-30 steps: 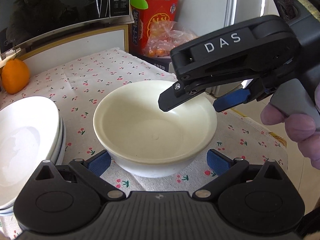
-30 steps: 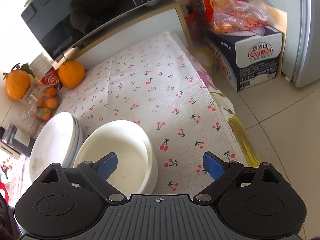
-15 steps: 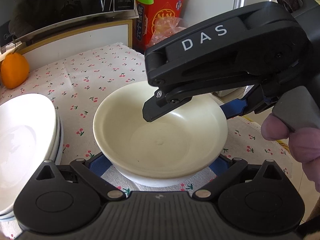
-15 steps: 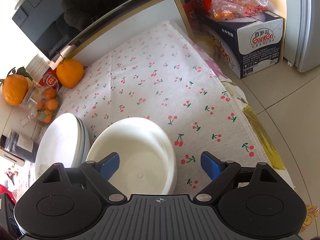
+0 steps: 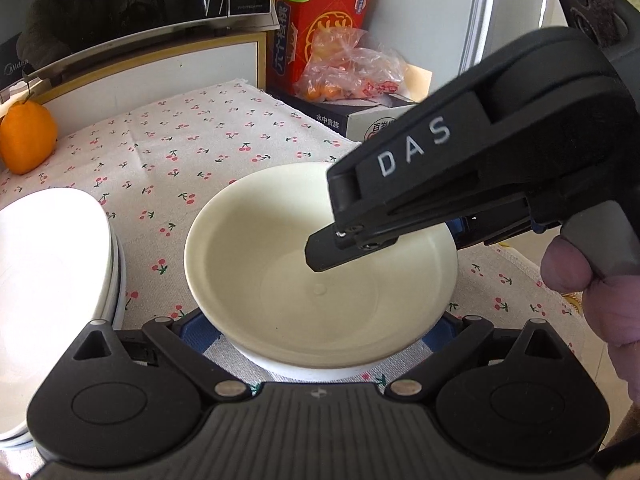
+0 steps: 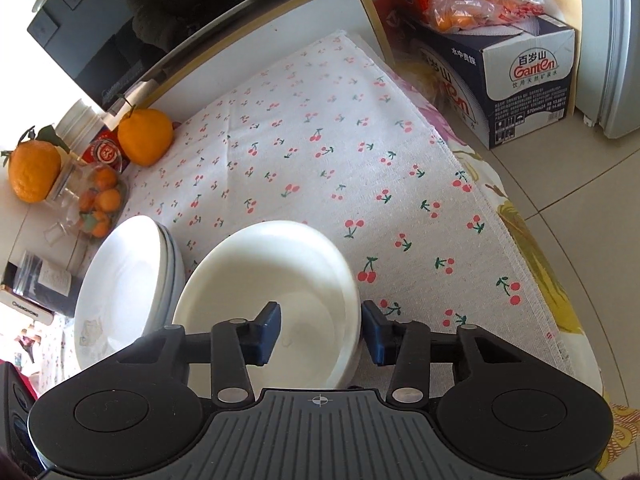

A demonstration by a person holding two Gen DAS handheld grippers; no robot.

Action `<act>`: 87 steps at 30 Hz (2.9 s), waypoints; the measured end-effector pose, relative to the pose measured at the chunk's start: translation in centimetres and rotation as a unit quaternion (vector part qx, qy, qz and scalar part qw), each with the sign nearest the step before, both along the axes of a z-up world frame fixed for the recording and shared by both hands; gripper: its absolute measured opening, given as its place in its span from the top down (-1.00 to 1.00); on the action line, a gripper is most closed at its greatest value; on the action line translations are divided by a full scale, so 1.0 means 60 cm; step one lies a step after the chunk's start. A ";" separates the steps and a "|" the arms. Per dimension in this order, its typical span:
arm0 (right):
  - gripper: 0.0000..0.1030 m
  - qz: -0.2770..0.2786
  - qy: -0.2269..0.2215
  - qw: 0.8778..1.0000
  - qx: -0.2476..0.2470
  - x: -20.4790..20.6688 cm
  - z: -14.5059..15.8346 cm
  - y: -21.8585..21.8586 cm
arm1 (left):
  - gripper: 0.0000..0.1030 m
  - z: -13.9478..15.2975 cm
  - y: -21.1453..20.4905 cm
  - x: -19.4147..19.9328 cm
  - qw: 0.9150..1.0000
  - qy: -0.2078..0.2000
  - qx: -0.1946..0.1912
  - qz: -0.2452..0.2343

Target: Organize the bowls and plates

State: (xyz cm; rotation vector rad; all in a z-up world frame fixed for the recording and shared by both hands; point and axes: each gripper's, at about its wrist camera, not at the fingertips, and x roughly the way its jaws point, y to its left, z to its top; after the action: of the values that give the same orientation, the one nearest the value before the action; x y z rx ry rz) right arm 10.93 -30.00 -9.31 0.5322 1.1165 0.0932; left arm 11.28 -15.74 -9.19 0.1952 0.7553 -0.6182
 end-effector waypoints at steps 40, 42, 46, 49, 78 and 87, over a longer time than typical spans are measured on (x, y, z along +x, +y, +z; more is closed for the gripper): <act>0.31 0.024 -0.085 0.996 0.031 -0.004 0.072 0.002 | -0.91 0.056 0.037 -0.006 0.999 -0.020 -0.034 0.014; 0.31 0.027 -0.088 0.995 0.033 -0.004 0.076 0.005 | -0.91 0.060 0.040 -0.006 0.999 -0.022 -0.034 0.015; 0.31 0.034 -0.093 0.994 0.037 -0.002 0.084 0.017 | -0.91 0.067 0.055 -0.009 0.999 -0.025 -0.035 0.018; 0.31 0.040 -0.095 0.994 0.039 0.001 0.088 0.029 | -0.91 0.071 0.067 -0.007 0.999 -0.025 -0.036 0.022; 0.31 0.080 -0.104 0.990 0.055 0.038 0.107 0.161 | -0.91 0.100 0.189 -0.017 0.996 -0.031 -0.038 0.077; 0.31 0.086 -0.105 0.989 0.057 0.046 0.107 0.188 | -0.91 0.102 0.205 -0.010 0.995 -0.031 -0.035 0.084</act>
State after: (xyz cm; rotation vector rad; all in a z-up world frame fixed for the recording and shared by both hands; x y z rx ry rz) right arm 13.69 -18.74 -2.91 0.5142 0.9518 0.3576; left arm 10.71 -3.45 -3.08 0.0854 0.6809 -0.4752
